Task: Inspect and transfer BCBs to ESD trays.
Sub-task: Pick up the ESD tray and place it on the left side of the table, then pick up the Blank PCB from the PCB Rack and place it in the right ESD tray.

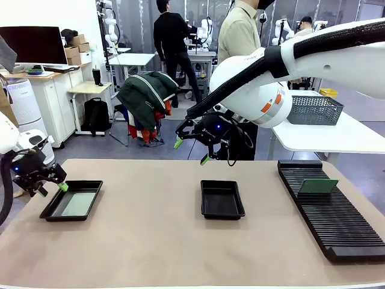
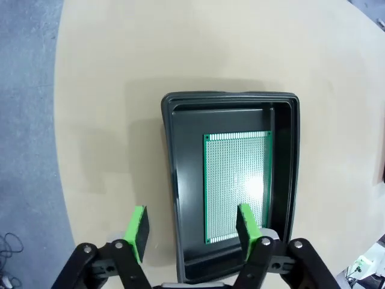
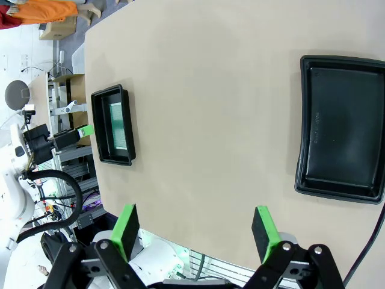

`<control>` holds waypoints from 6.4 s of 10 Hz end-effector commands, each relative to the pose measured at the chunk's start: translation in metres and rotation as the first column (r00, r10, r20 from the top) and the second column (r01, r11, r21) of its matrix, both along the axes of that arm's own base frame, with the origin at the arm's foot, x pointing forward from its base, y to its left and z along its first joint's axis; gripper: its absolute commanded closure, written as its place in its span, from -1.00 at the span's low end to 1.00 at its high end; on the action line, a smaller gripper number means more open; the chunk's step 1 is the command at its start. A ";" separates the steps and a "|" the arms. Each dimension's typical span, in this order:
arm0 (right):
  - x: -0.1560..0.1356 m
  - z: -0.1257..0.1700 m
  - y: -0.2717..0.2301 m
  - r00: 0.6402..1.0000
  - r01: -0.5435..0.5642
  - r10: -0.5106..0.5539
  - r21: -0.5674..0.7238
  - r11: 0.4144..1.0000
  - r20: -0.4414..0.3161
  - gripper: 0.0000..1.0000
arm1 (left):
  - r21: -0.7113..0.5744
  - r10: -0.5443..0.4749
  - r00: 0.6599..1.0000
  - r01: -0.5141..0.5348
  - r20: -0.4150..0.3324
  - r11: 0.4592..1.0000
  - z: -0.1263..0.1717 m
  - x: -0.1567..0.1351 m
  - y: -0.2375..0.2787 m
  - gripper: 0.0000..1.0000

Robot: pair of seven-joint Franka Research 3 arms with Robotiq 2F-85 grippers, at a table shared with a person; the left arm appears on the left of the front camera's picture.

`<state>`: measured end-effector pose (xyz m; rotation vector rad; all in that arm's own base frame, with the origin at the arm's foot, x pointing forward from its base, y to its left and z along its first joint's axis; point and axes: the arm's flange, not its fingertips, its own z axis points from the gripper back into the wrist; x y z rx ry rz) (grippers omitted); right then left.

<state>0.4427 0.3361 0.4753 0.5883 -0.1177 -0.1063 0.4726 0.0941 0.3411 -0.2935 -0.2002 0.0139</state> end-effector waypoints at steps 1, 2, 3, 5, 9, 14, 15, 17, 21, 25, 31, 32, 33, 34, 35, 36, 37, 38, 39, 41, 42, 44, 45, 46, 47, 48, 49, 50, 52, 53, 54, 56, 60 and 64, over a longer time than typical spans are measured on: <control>0.001 -0.001 0.002 1.000 0.022 -0.022 -0.016 1.000 0.003 -1.00 | 0.088 -0.019 0.999 0.021 -0.026 0.996 0.029 -0.009 -0.018 -0.56; 0.001 -0.001 0.002 1.000 0.022 -0.022 -0.016 1.000 0.003 -1.00 | 0.138 -0.036 0.998 0.042 -0.044 0.989 0.042 -0.007 -0.027 -0.56; 0.001 -0.001 0.002 1.000 0.022 -0.022 -0.016 1.000 0.003 -1.00 | 0.183 -0.037 0.997 0.048 -0.064 0.982 0.052 -0.007 -0.036 -0.56; 0.001 -0.001 0.002 1.000 0.022 -0.022 -0.016 1.000 0.003 -1.00 | 0.242 -0.045 0.997 0.060 -0.067 0.968 0.071 -0.009 -0.046 -0.56; 0.001 -0.001 0.002 1.000 0.022 -0.022 -0.016 1.000 0.003 -1.00 | 0.314 -0.047 0.992 0.082 -0.117 0.946 0.092 -0.008 -0.062 -0.56; 0.001 -0.001 0.002 1.000 0.022 -0.022 -0.016 1.000 0.003 -1.00 | 0.301 -0.048 0.993 0.078 -0.107 0.950 0.091 -0.008 -0.060 -0.56; 0.001 -0.001 0.002 1.000 0.022 -0.022 -0.016 1.000 0.003 -1.00 | 0.301 -0.048 0.993 0.078 -0.107 0.950 0.091 -0.008 -0.060 -0.56; 0.001 -0.001 0.002 1.000 0.022 -0.022 -0.016 1.000 0.003 -1.00 | 0.301 -0.048 0.993 0.078 -0.107 0.950 0.091 -0.008 -0.060 -0.56; 0.001 -0.001 0.002 1.000 0.022 -0.022 -0.016 1.000 0.003 -1.00 | 0.301 -0.048 0.993 0.078 -0.107 0.950 0.091 -0.008 -0.060 -0.56; 0.001 -0.001 0.002 1.000 0.022 -0.022 -0.016 1.000 0.003 -1.00 | 0.301 -0.048 0.993 0.078 -0.107 0.950 0.091 -0.008 -0.060 -0.56; 0.000 0.000 0.000 1.000 0.000 0.000 0.000 1.000 0.000 -1.00 | 0.301 -0.048 0.993 0.078 -0.107 0.950 0.091 -0.008 -0.060 -0.56; 0.000 0.003 -0.015 1.000 -0.006 0.007 -0.016 1.000 0.021 -1.00 | 0.301 -0.048 0.993 0.078 -0.107 0.950 0.091 -0.008 -0.060 -0.56; -0.005 0.009 -0.029 0.996 -0.067 0.070 -0.036 0.997 0.064 -1.00 | 0.301 -0.048 0.993 0.078 -0.107 0.950 0.091 -0.008 -0.060 -0.56; -0.009 0.016 -0.042 0.985 -0.121 0.129 -0.069 0.990 0.113 -1.00 | 0.301 -0.048 0.993 0.078 -0.107 0.950 0.091 -0.008 -0.060 -0.56; -0.012 0.023 -0.057 0.973 -0.173 0.190 -0.134 0.976 0.132 -1.00 | 0.301 -0.048 0.993 0.078 -0.107 0.950 0.091 -0.008 -0.060 -0.56; -0.015 0.032 -0.074 0.954 -0.228 0.258 -0.189 0.955 0.153 -1.00 | 0.301 -0.048 0.993 0.078 -0.107 0.950 0.091 -0.008 -0.060 -0.56; -0.017 0.043 -0.094 0.931 -0.282 0.323 -0.223 0.933 0.172 -1.00 | 0.301 -0.048 0.993 0.078 -0.107 0.950 0.091 -0.008 -0.060 -0.56; -0.020 0.056 -0.116 0.906 -0.326 0.381 -0.270 0.906 0.183 -1.00 | 0.301 -0.048 0.993 0.078 -0.107 0.950 0.091 -0.008 -0.060 -0.56; -0.022 0.069 -0.138 0.884 -0.359 0.426 -0.303 0.883 0.194 -1.00 | 0.301 -0.048 0.993 0.078 -0.107 0.950 0.091 -0.008 -0.060 -0.56; -0.027 0.091 -0.185 0.807 -0.447 0.556 -0.410 0.795 0.197 -1.00 | 0.301 -0.048 0.993 0.078 -0.107 0.950 0.091 -0.008 -0.060 -0.56; -0.029 0.102 -0.214 0.744 -0.522 0.645 -0.451 0.724 0.175 -1.00 | 0.301 -0.048 0.993 0.078 -0.107 0.950 0.091 -0.008 -0.060 -0.56; -0.033 0.117 -0.264 0.615 -0.619 0.778 -0.532 0.578 0.129 -1.00 | 0.301 -0.048 0.993 0.078 -0.107 0.950 0.091 -0.008 -0.060 -0.56; -0.036 0.122 -0.286 0.544 -0.660 0.833 -0.559 0.501 0.104 -1.00 | 0.301 -0.048 0.993 0.078 -0.107 0.950 0.091 -0.008 -0.060 -0.56; -0.039 0.124 -0.309 0.453 -0.721 0.890 -0.562 0.405 0.061 -1.00 | 0.301 -0.048 0.993 0.078 -0.107 0.950 0.091 -0.008 -0.060 -0.56; -0.038 0.126 -0.327 0.408 -0.741 0.912 -0.564 0.364 0.052 -1.00 | 0.301 -0.048 0.993 0.078 -0.107 0.950 0.091 -0.008 -0.060 -0.56; -0.039 0.126 -0.344 0.338 -0.764 0.940 -0.572 0.299 0.040 -1.00 | 0.301 -0.048 0.993 0.078 -0.107 0.950 0.091 -0.008 -0.060 -0.56; -0.040 0.124 -0.358 0.254 -0.783 0.967 -0.588 0.204 -0.002 -1.00 | 0.301 -0.048 0.993 0.078 -0.107 0.950 0.091 -0.008 -0.060 -0.56; -0.041 0.122 -0.369 0.200 -0.791 0.980 -0.593 0.148 -0.023 -1.00 | 0.301 -0.048 0.993 0.078 -0.107 0.950 0.091 -0.008 -0.060 -0.56; -0.044 0.118 -0.386 0.096 -0.795 0.994 -0.605 0.044 -0.054 -1.00 | 0.301 -0.048 0.993 0.078 -0.107 0.950 0.091 -0.008 -0.060 -0.56; -0.046 0.116 -0.393 0.057 -0.790 0.997 -0.613 0.010 -0.058 -1.00 | 0.301 -0.048 0.993 0.078 -0.107 0.950 0.091 -0.008 -0.060 -0.56; -0.047 0.115 -0.398 0.032 -0.788 0.997 -0.616 -0.014 -0.064 -1.00 | 0.301 -0.048 0.993 0.078 -0.107 0.950 0.091 -0.008 -0.060 -0.56; -0.044 0.113 -0.407 0.022 -0.790 0.999 -0.613 -0.013 -0.049 -1.00 | 0.301 -0.048 0.993 0.078 -0.107 0.950 0.091 -0.008 -0.060 -0.56; -0.046 0.117 -0.403 0.024 -0.792 0.999 -0.610 -0.008 -0.045 -1.00 | 0.301 -0.048 0.993 0.078 -0.107 0.950 0.091 -0.008 -0.060 -0.56; -0.046 0.117 -0.403 0.024 -0.792 0.999 -0.610 -0.008 -0.045 -1.00 | 0.301 -0.048 0.993 0.078 -0.107 0.950 0.091 -0.008 -0.060 -0.56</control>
